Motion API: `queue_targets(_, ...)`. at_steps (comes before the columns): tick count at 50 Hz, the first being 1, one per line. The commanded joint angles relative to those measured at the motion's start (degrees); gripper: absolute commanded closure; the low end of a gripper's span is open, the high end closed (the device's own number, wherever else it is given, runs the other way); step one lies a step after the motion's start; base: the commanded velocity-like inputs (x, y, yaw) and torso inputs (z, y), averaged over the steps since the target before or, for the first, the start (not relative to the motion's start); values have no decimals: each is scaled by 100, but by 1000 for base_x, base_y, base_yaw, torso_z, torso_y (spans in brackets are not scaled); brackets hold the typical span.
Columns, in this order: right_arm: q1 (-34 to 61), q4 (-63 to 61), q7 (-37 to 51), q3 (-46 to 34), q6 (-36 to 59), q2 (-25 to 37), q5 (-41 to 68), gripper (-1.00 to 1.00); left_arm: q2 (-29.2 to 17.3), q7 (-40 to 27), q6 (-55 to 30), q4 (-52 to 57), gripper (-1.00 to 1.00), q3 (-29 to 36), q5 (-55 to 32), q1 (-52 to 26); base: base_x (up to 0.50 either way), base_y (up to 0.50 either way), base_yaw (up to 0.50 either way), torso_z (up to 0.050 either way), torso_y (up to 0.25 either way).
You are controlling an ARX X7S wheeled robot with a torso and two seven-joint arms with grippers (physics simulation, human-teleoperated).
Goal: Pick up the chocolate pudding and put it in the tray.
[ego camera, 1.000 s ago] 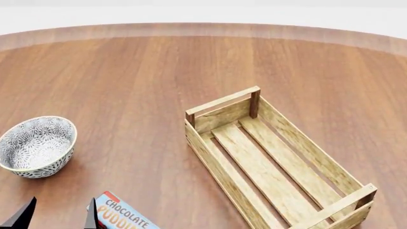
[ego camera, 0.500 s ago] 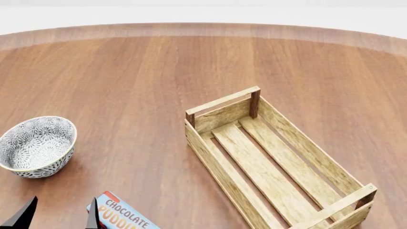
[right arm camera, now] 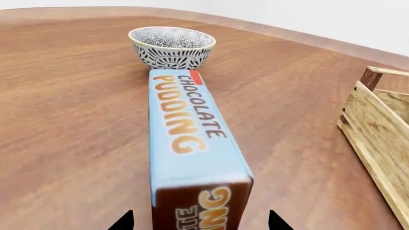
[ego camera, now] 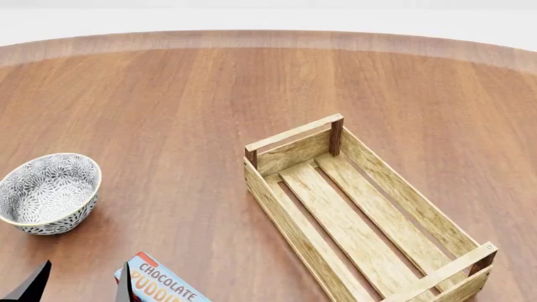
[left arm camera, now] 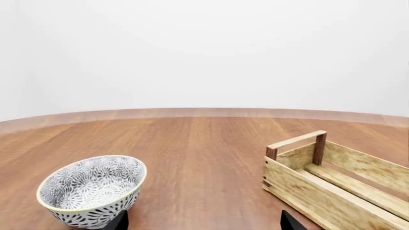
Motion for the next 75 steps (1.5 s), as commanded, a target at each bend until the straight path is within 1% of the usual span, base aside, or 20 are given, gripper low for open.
queue_targets(1, 109, 238, 21, -63, -102, -53, 16, -100, -15, -26, 20, -13, -100, 49, -10, 1, 0, 0, 0, 0, 0)
queue_targets(3, 63, 88, 48, -77, -6, -27, 26, -100, -17, -33, 6, 1, -100, 63, -12, 1, 0, 0, 0, 0, 0)
queue_targets(6, 124, 296, 37, -87, -139, -67, 32, -100, -18, -35, 34, -34, -100, 75, -12, -7, 0, 0, 0, 0, 0)
queue_targets(20, 104, 84, 87, -156, 19, -28, 100, -100, -50, -77, -1, 9, -100, 129, -36, -28, 0, 0, 0, 0, 0)
queue_targets(34, 213, 336, 104, -268, -110, -90, 89, -100, -75, -103, 38, -23, -100, 169, -60, -40, 0, 0, 0, 0, 0)
queue_targets(38, 200, 211, 111, -281, -32, -71, 129, -100, -85, -121, 27, -14, -100, 180, -61, -45, 0, 0, 0, 0, 0)
queue_targets(51, 255, 346, 118, -359, -116, -114, 182, -100, -98, -150, 58, -42, -100, 219, -78, -61, 0, 0, 0, 0, 0)
queue_targets(60, 364, 693, 106, -409, -325, -199, 215, -100, -120, -175, 38, -16, -100, 247, -89, -72, 0, 0, 0, 0, 0)
queue_targets(69, 352, 595, 150, -462, -262, -151, 256, -100, -134, -202, 15, 8, -100, 283, -93, -92, 0, 0, 0, 0, 0)
queue_targets(75, 414, 745, 129, -491, -346, -180, 288, -100, -152, -226, -37, 66, -100, 301, -104, -110, 0, 0, 0, 0, 0)
